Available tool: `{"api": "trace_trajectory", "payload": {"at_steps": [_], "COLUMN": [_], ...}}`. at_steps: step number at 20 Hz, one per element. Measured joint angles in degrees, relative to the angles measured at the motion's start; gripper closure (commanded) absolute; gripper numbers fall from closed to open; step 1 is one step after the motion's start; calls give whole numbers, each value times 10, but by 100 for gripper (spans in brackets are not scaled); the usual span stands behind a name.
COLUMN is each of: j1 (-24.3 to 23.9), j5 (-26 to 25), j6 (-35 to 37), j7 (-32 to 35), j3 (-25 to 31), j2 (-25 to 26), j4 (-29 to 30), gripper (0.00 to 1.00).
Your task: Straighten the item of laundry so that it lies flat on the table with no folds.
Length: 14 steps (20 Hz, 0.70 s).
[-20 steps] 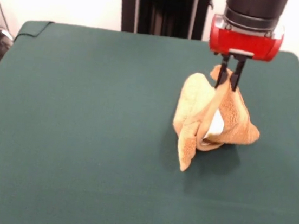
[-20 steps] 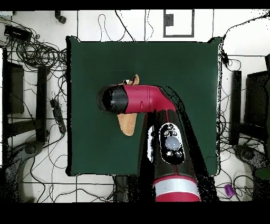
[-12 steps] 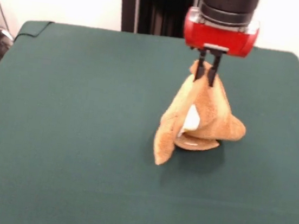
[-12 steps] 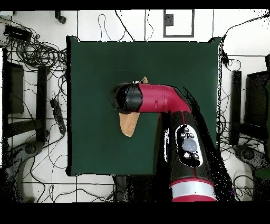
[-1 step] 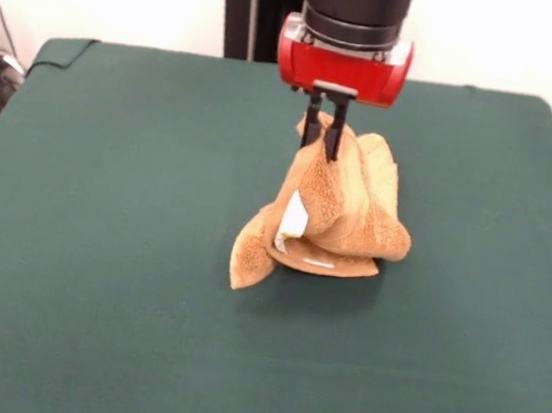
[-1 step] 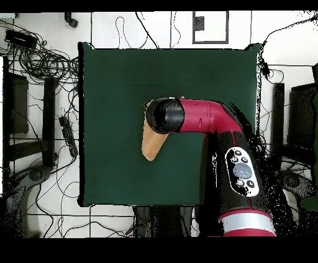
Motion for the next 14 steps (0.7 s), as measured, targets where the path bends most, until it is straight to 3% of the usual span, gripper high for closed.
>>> {"api": "trace_trajectory", "payload": {"at_steps": [14], "j1": [23], "j5": [-2], "j6": [58], "j7": [0], "j3": [6], "j2": [-28], "j4": [3], "gripper": [100]}}
